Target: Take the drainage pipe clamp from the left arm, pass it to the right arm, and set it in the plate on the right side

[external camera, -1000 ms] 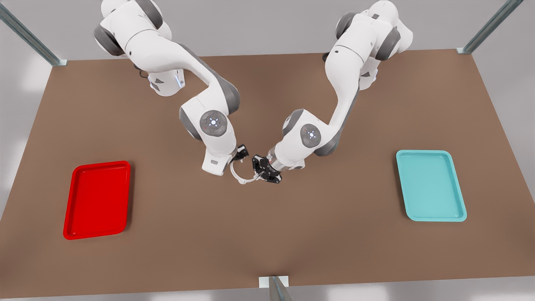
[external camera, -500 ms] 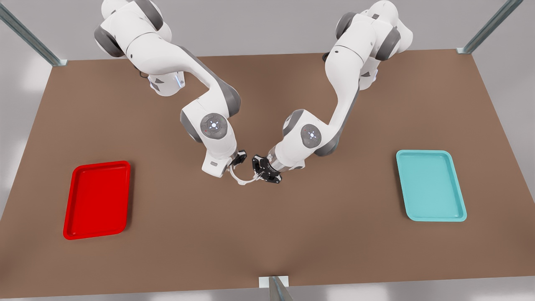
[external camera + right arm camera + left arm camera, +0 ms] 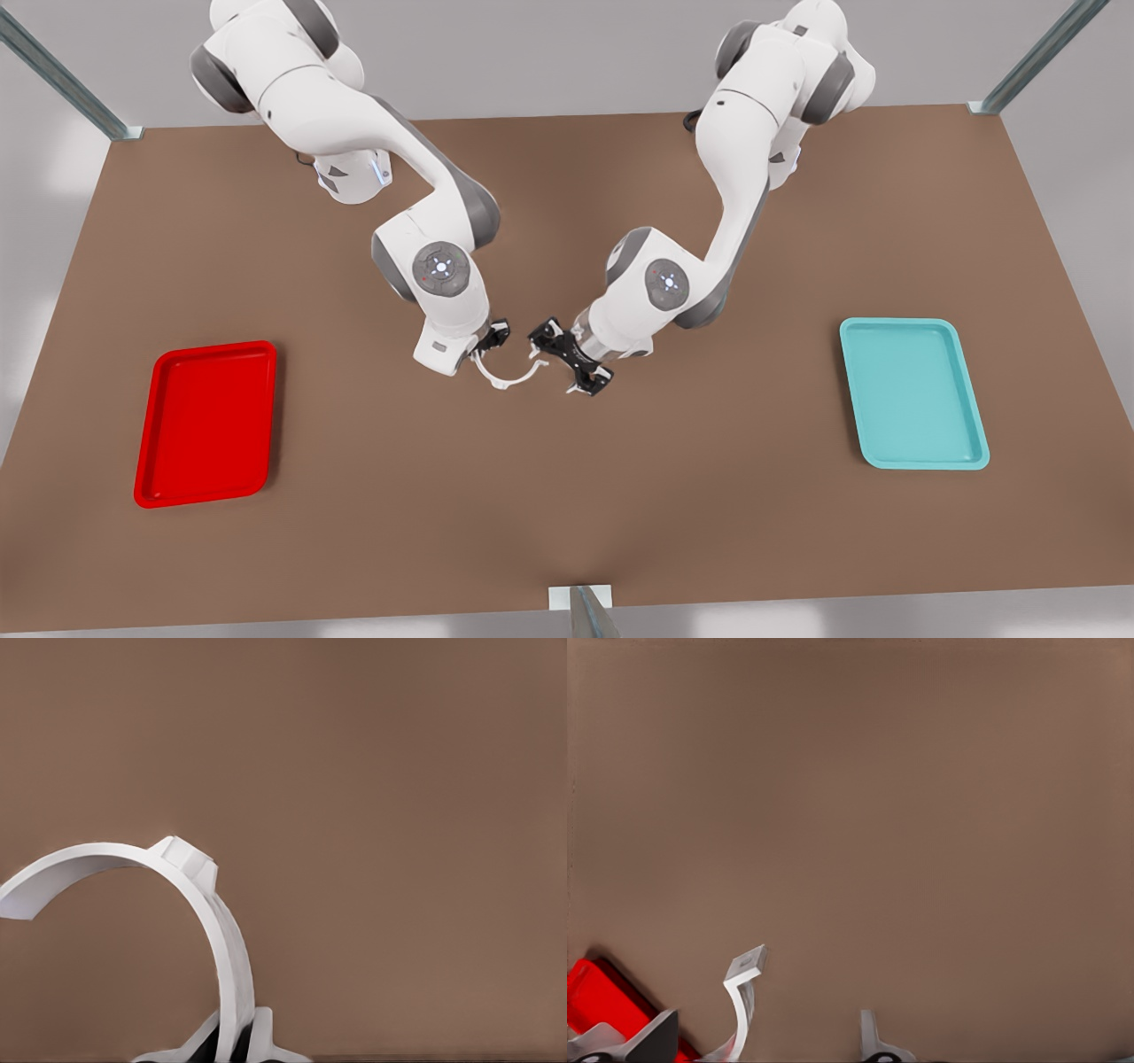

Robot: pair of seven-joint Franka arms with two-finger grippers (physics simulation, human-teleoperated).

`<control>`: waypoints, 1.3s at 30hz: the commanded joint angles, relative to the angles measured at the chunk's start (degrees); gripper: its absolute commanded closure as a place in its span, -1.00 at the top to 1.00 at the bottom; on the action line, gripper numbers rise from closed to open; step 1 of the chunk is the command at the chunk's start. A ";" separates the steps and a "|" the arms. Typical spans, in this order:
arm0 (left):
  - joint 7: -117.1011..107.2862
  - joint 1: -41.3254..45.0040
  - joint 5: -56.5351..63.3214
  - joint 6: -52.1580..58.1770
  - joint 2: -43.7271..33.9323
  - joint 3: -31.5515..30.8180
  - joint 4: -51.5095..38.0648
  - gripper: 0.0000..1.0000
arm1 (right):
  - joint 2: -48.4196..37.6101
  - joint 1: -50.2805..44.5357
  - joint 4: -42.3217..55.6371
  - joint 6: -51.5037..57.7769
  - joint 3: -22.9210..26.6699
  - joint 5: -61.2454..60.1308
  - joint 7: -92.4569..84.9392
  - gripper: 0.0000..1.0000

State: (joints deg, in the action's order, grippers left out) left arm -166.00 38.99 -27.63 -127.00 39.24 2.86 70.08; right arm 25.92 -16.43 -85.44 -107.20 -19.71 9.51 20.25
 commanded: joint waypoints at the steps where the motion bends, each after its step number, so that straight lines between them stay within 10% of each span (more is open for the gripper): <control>1: -0.14 -1.89 -0.15 9.30 -1.00 -0.05 -0.03 1.00 | -1.22 1.31 -2.10 -0.12 -0.50 0.42 0.58 -0.57; 7: 96.01 -17.10 14.09 33.04 -3.64 0.65 -0.12 1.00 | -3.59 31.63 -12.56 -3.28 -20.36 0.60 -11.11 -0.57; 12: 163.80 -27.65 26.92 35.86 -19.89 -2.51 6.82 1.00 | -3.24 45.43 -15.63 -3.37 -21.42 2.80 -21.74 -0.57; 15: 168.82 -37.14 31.93 34.89 -28.77 -10.51 13.85 1.00 | 2.82 54.40 -15.46 -6.44 -21.07 4.20 -33.61 -0.57; 32: 163.89 -36.61 32.29 39.72 -27.63 -9.36 11.30 1.00 | 15.39 72.68 -5.61 -7.41 -14.48 7.98 -64.81 -0.52; 33: 163.98 -36.61 32.37 39.72 -27.63 -9.45 11.30 1.00 | 15.74 72.59 -5.61 -7.41 -14.48 7.98 -64.81 0.07; 34: 163.98 -36.53 32.37 39.72 -27.63 -9.36 11.22 1.00 | 16.10 72.59 -5.53 -7.41 -14.48 8.16 -64.81 0.24; 39: 163.89 -36.53 32.46 39.20 -27.19 -9.36 11.22 1.00 | 15.04 71.54 -4.13 -4.17 -16.15 8.86 -63.06 0.28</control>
State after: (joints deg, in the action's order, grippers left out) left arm -27.36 2.46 4.75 -87.72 12.08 -6.50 81.35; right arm 41.51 55.19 -88.96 -113.37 -35.91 18.14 -25.70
